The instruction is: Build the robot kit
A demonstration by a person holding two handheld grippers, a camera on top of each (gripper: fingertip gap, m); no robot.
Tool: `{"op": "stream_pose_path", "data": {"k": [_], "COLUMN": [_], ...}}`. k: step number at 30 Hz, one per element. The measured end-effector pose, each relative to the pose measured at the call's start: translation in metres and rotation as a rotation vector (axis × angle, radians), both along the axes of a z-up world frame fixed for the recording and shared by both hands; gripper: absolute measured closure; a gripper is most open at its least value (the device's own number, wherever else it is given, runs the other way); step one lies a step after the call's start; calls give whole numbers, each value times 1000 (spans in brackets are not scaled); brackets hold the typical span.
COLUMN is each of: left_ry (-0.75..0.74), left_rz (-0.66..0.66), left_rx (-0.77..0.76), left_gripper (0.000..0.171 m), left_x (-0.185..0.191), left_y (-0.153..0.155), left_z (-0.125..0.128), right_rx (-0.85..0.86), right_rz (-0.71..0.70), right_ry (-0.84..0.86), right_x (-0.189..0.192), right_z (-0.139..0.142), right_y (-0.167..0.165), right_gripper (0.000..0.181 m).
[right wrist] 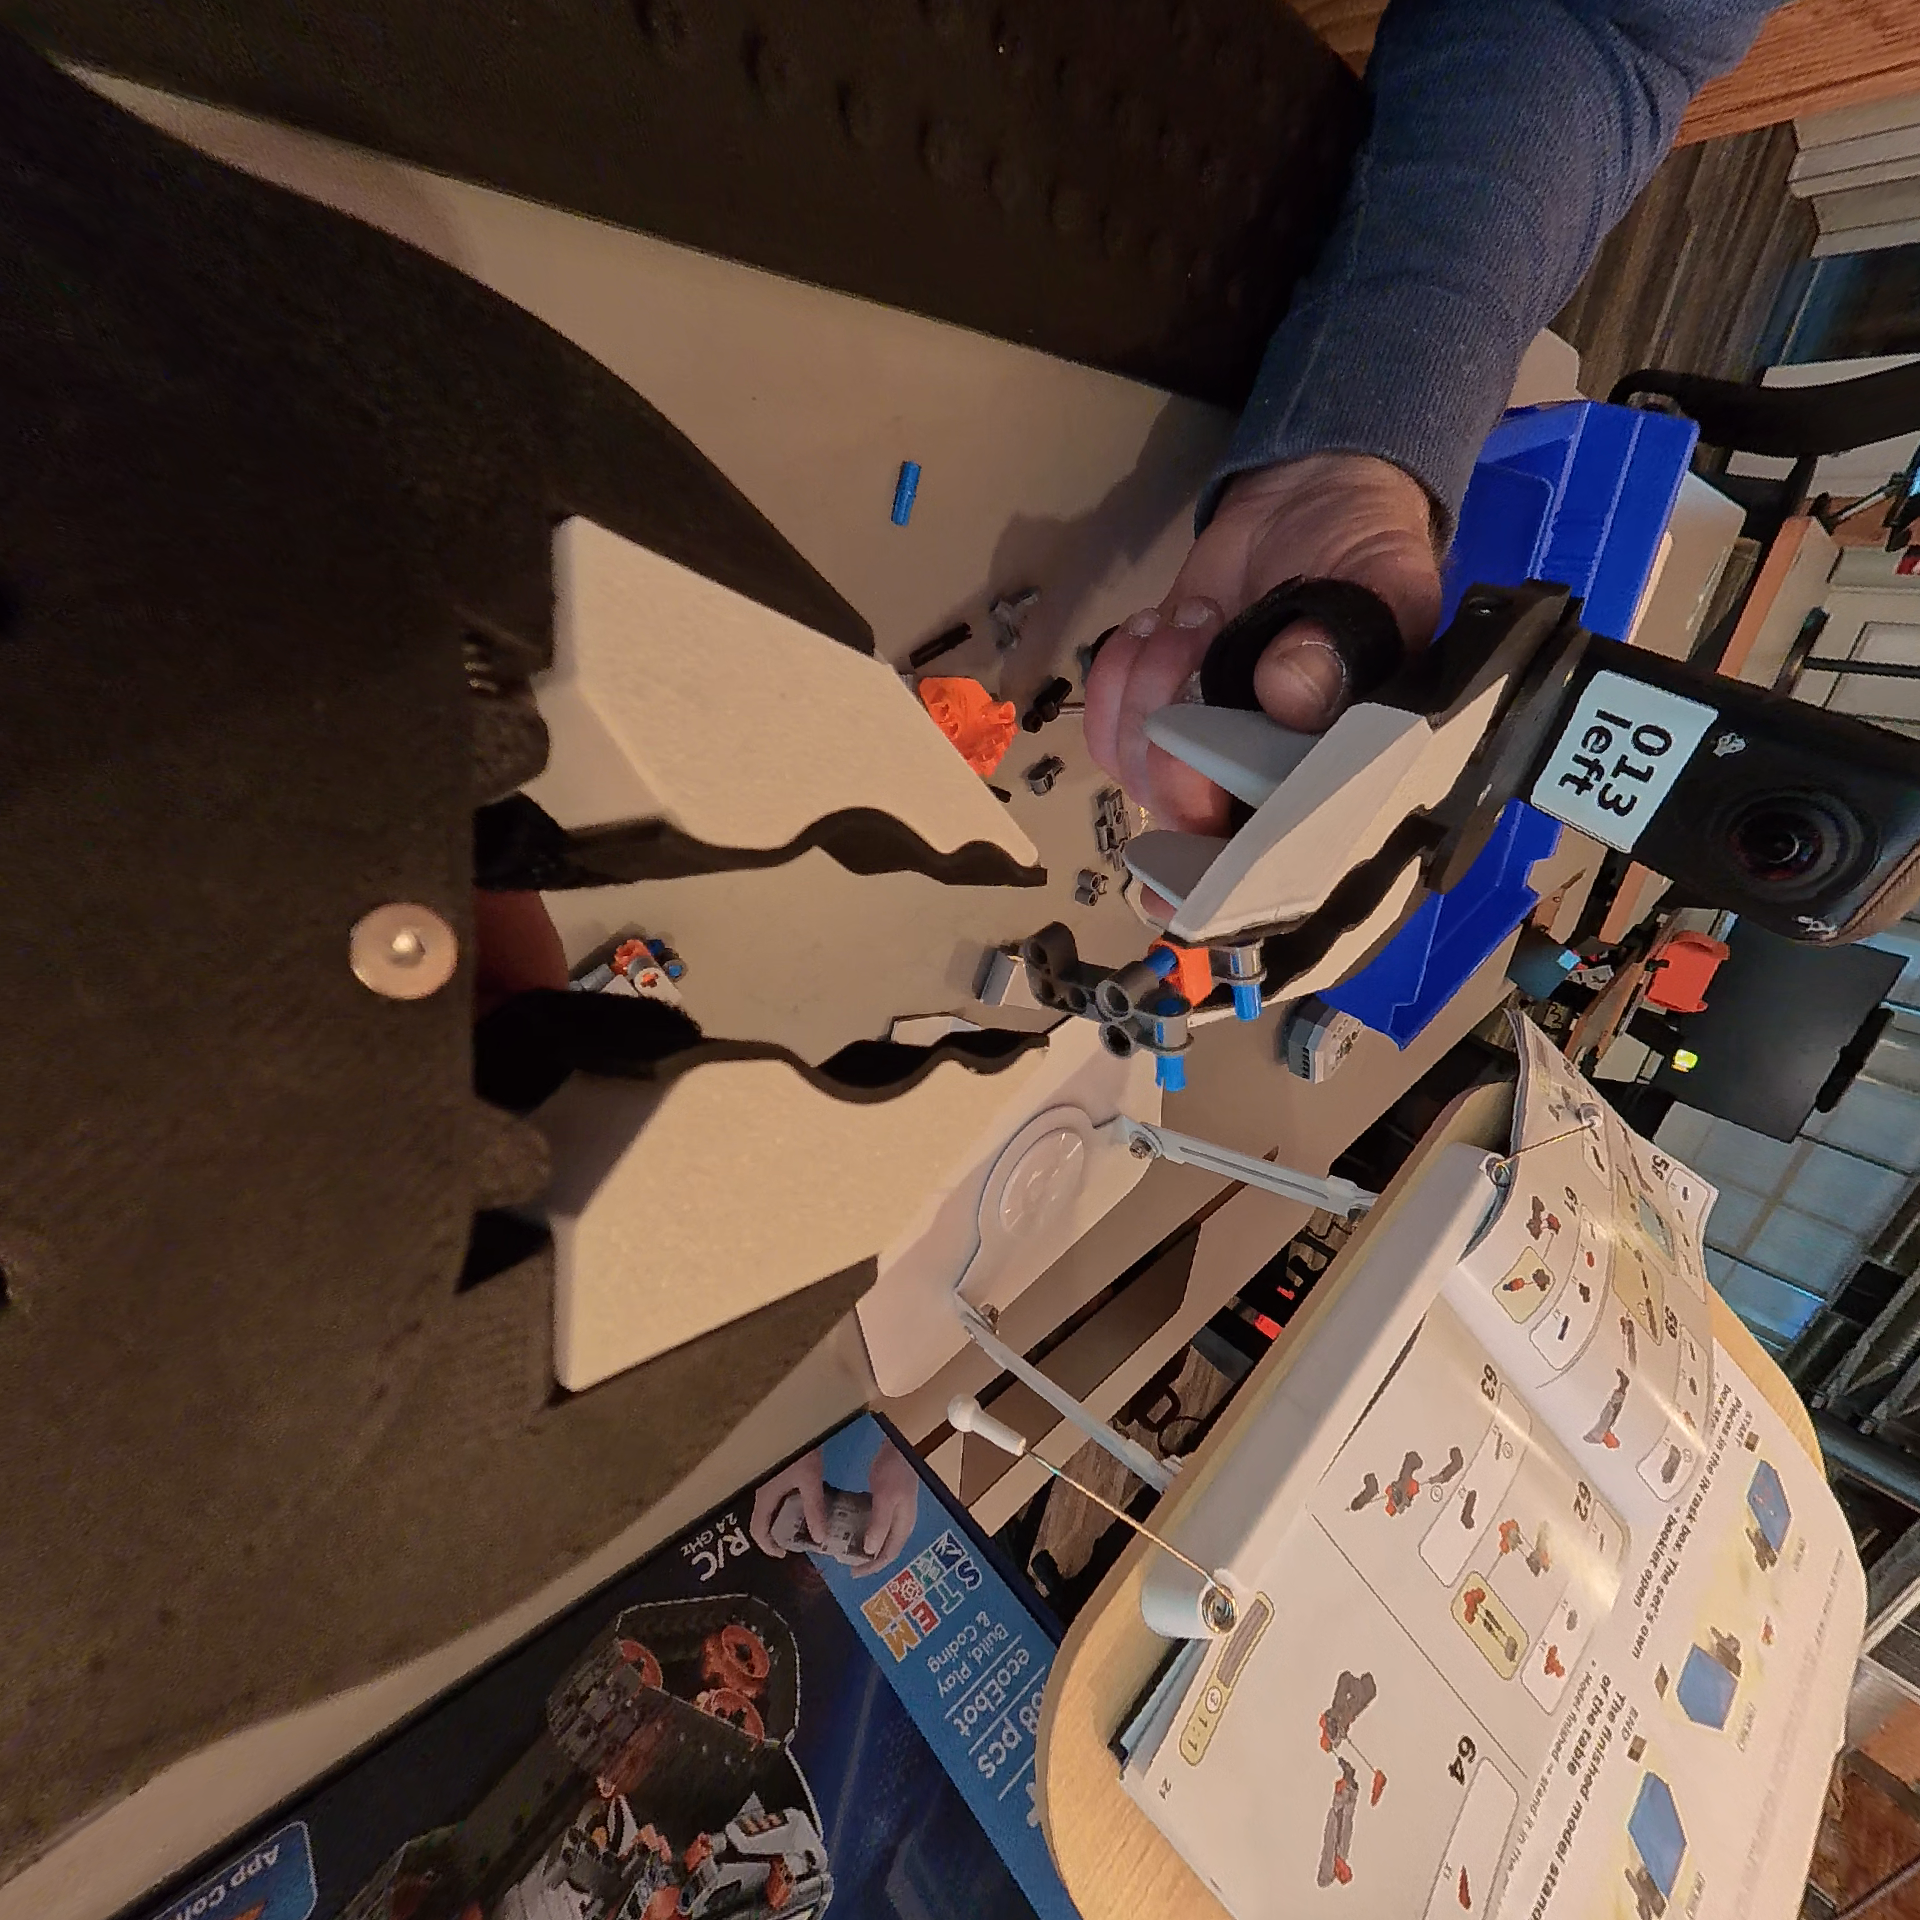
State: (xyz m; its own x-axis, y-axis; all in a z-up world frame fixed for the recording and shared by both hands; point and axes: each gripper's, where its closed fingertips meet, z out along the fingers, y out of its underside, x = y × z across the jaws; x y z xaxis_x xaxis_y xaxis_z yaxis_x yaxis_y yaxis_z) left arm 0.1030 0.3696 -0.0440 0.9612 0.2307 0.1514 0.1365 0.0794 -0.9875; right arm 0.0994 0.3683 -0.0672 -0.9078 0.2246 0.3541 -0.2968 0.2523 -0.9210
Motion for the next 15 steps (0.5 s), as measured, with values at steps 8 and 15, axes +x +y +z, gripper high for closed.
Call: {"op": "stream_pose_path", "data": {"k": [8,15], "left_ry": [21,46], "left_rz": [-2,-13], "left_rx": [13,15], "left_gripper": [158,158], "left_x": [-2,0], "left_y": [-3,-1], "left_z": [1,1], "right_rx": [-5,-81], "right_rz": [-9,17], "right_ry": [9,-107], "right_x": [0,3], "right_z": [2,10], "right_y": [-1,-3], "right_gripper": [154,152]}}
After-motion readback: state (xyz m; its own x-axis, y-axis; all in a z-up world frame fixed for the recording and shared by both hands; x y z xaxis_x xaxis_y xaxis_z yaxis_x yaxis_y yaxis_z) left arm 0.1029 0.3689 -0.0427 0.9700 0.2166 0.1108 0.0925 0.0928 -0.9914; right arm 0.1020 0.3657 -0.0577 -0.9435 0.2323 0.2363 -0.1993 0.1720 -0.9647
